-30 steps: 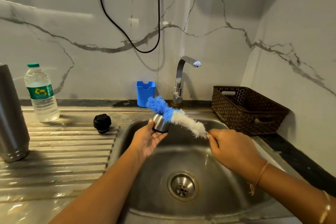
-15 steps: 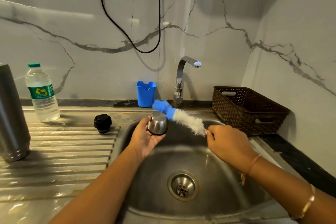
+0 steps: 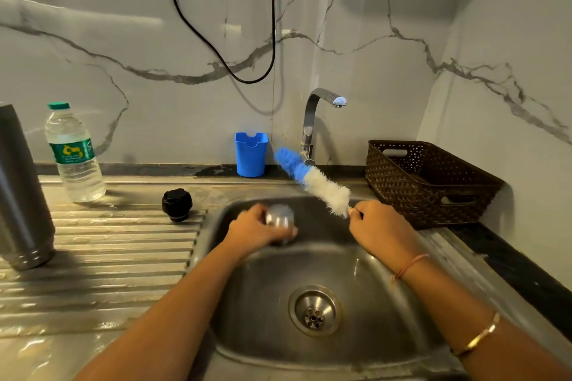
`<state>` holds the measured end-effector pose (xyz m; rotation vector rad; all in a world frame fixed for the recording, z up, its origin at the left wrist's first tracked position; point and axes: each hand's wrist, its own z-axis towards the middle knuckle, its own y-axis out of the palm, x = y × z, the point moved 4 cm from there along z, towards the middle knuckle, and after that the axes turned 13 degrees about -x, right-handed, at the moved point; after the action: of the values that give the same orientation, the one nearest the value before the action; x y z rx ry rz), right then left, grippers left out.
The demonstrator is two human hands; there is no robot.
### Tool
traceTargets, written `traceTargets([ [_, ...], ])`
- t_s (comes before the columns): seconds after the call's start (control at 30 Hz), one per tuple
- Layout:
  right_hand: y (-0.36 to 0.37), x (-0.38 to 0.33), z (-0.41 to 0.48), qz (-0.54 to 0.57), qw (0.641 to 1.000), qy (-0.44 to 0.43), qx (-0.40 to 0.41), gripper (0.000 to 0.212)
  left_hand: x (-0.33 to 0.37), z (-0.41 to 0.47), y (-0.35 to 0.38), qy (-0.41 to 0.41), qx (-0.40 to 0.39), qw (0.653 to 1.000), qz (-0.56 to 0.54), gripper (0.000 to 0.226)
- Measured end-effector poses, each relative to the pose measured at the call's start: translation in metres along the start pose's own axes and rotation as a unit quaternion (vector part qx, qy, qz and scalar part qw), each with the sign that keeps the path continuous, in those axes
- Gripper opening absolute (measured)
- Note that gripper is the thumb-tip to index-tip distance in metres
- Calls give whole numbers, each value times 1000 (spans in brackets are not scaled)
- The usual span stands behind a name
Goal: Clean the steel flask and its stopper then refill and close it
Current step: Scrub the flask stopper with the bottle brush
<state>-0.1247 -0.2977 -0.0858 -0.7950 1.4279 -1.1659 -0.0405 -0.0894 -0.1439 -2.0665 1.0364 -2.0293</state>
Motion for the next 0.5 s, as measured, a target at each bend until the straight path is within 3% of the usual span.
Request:
traceTargets([
  [0.07,8,6,1,-8,1000,6,-21,35,-14,1,7,-44,-19,982,185,70],
  [0.2,11,16,1,-12,1000,12,-12,35,9,-1,-7,40,107,985,128,78],
  [0.3,14,19,4,-12,1000,17,-20,34,13,-3,-4,10,64,966,250,73],
  [0.37,17,21,5,-20,999,19,-29,34,3,-3,1,1,39,962,271,78],
  [0.43,18,22,5,-21,999,18,-29,33,11,-12,0,72,86,967,227,81],
  [0.5,17,22,4,-13,1000,15,-19,34,29,-24,-8,185,185,950,171,74],
])
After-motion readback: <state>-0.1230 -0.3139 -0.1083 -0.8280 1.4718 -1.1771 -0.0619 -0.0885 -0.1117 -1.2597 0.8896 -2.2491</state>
